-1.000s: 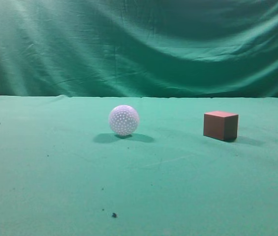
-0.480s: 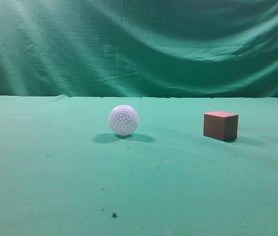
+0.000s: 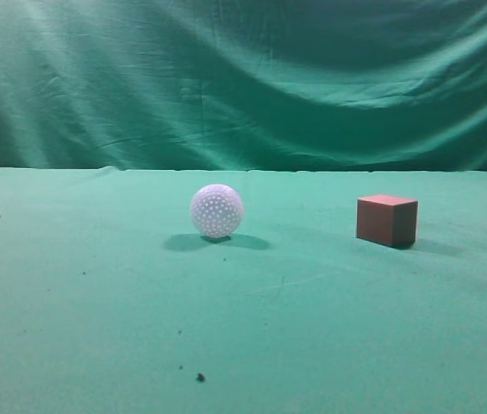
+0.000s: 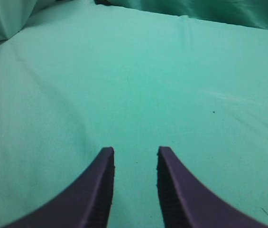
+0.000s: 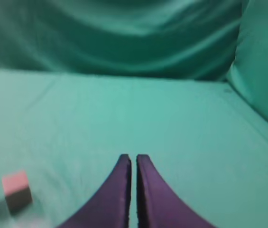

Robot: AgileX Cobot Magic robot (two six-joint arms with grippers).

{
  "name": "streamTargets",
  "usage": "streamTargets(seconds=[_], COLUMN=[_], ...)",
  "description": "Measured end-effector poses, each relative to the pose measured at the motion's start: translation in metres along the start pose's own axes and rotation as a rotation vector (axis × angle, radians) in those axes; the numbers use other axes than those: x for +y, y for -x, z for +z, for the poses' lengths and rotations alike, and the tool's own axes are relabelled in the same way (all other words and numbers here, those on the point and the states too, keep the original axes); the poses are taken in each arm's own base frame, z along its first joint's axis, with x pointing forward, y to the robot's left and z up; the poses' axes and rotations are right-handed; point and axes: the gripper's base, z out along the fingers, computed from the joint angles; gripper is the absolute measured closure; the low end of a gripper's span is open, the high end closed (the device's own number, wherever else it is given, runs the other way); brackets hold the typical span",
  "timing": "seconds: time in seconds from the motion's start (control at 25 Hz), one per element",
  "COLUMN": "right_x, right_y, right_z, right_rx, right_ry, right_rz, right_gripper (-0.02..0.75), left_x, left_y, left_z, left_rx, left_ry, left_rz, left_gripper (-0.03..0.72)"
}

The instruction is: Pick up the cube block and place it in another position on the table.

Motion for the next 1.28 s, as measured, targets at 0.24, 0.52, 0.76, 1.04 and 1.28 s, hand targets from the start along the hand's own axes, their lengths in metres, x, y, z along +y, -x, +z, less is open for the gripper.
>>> streamTargets(seconds=[0.24,0.52,0.76,1.04,1.28], right_x=[-0.006,0.007,0.015,0.018,0.032], right_y=[0.043,0.1,0.085,0.084,0.088], right_z=[-0.008,-0.007,0.01,0.024,0.051], right_rx=[-0.372,-0.083,0.313,0.539,0.854], right_ry=[-0.07,0.053,0.117,0.16,0.31], right_rz=[0.032,0.044,0.097,0.052,-0.022], right_gripper=[0.738,0.738,0.738,0.738,0.738], left_x=[0.0,0.0,0.0,0.0,0.0], left_y=[0.0,0.0,0.0,0.0,0.0], left_z=[0.0,0.0,0.0,0.0,0.0], left_rx=[0.0,0.0,0.0,0.0,0.0], left_ry=[0.0,0.0,0.0,0.0,0.0], left_rz=[0.0,0.0,0.0,0.0,0.0], left_gripper=[0.426,0.426,0.426,0.426,0.426])
